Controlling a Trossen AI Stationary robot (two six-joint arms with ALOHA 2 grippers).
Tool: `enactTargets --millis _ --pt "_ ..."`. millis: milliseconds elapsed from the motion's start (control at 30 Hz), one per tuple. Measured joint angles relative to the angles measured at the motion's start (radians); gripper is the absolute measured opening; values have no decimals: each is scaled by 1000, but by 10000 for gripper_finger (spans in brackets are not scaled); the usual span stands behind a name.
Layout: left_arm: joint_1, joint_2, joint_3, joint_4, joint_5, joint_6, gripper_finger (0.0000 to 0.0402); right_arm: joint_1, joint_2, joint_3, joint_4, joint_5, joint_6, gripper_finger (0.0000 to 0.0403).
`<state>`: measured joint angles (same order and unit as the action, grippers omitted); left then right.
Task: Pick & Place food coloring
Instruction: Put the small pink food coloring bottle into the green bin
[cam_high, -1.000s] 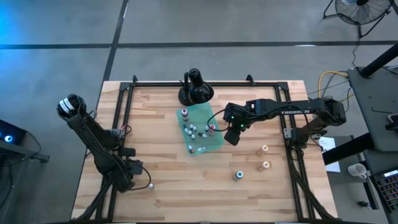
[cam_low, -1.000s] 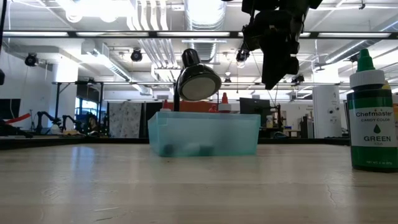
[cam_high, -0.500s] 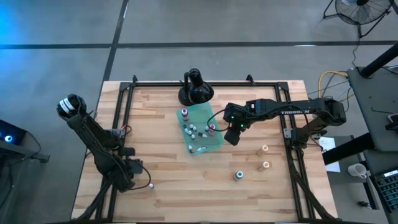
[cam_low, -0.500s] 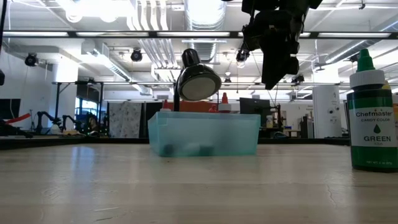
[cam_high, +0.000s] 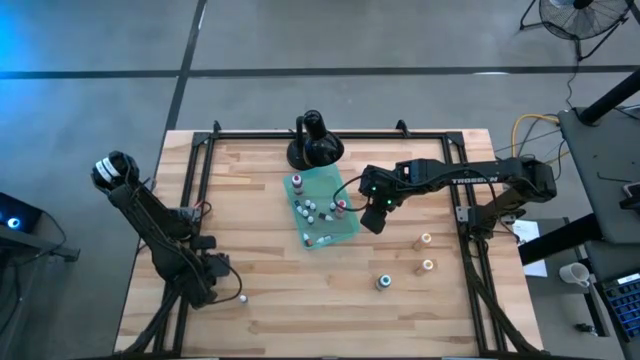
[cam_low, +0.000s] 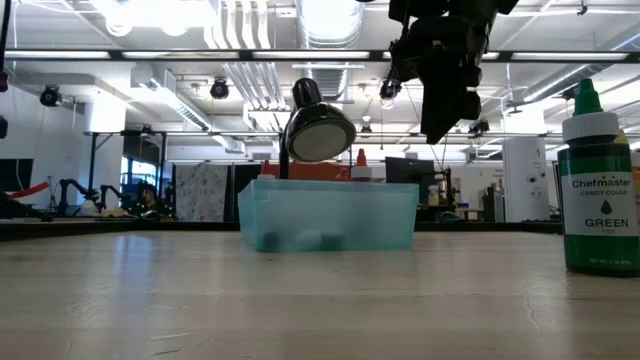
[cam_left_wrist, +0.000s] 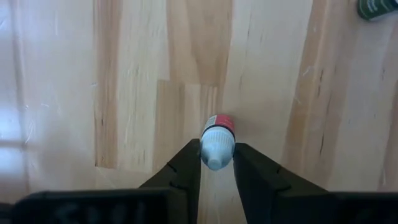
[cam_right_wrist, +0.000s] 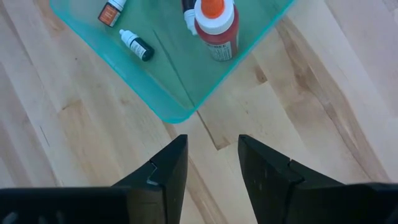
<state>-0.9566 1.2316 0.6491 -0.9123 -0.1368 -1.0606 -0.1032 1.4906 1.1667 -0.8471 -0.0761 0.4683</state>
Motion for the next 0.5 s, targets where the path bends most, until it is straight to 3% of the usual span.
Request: enactTargets --millis 333,500 --pt "1 0 0 -5 -3 -31 138 0 0 0 0 0 2 132" --pt "1 0 15 -6 -3 4 147 0 0 0 0 0 2 136"
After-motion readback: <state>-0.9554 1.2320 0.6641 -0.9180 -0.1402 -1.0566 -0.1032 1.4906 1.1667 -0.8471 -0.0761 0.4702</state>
